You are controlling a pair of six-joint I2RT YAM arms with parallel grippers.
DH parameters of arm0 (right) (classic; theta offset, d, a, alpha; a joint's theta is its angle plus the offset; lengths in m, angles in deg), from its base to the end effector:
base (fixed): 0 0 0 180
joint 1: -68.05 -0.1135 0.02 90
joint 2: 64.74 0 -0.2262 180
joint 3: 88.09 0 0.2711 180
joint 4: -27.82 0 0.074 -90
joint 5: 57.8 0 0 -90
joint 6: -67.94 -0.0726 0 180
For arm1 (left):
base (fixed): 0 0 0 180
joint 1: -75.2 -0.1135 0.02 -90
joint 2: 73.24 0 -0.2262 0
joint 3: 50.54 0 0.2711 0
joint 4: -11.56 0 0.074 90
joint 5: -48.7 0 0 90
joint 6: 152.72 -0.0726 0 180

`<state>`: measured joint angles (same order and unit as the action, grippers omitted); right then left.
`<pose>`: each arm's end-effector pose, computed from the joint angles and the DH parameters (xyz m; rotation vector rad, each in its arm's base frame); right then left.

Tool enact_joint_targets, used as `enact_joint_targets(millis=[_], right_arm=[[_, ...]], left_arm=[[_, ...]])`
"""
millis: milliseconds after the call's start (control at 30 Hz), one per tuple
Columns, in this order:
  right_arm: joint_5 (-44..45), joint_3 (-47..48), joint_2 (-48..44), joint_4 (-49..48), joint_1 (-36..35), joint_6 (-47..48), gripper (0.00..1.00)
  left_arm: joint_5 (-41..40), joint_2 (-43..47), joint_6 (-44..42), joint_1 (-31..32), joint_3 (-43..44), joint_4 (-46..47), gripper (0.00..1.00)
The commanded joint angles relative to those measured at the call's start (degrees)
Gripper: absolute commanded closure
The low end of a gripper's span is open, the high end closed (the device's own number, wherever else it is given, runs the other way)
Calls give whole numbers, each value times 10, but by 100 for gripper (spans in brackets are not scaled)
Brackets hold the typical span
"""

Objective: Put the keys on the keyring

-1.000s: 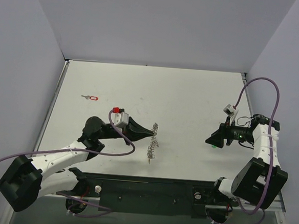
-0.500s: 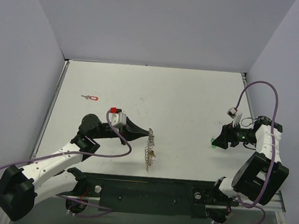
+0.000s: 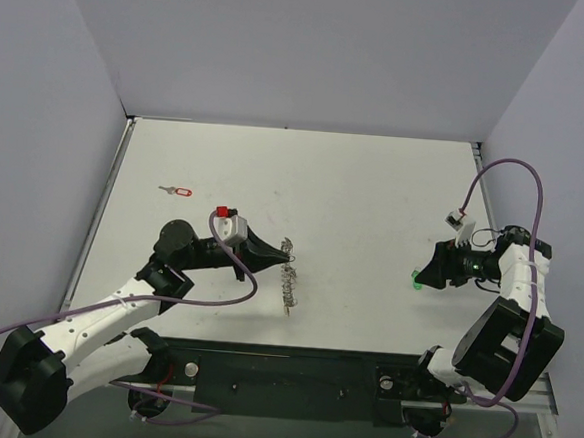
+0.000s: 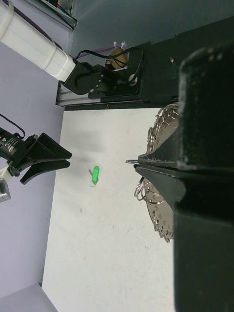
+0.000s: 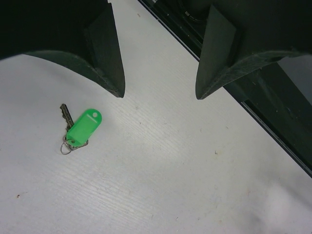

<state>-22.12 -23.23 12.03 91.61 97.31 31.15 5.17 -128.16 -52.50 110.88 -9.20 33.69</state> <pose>0.2576 -0.0767 0.1650 -0.6091 2.1733 0.6828 0.1936 -0.2038 0.2534 1.0069 1.2330 -1.2084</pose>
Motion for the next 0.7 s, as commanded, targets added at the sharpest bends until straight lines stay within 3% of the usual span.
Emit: enact_joint_targets(millis=[0,433,567,667], right_arm=[[1,17,0,-10,-11,-55,46],[134,-2,-57,-166,-49,-302,47],[197,-19,-58,-194,-97,-344,48],[265,-20,-40,-226,-104,-387,55]], left_arm=[[-8,2,14,-10,51,1,100],[-1,-6,49,-32,49,29,100],[-2,1,42,-32,49,22,100],[1,0,38,-32,51,18,100]])
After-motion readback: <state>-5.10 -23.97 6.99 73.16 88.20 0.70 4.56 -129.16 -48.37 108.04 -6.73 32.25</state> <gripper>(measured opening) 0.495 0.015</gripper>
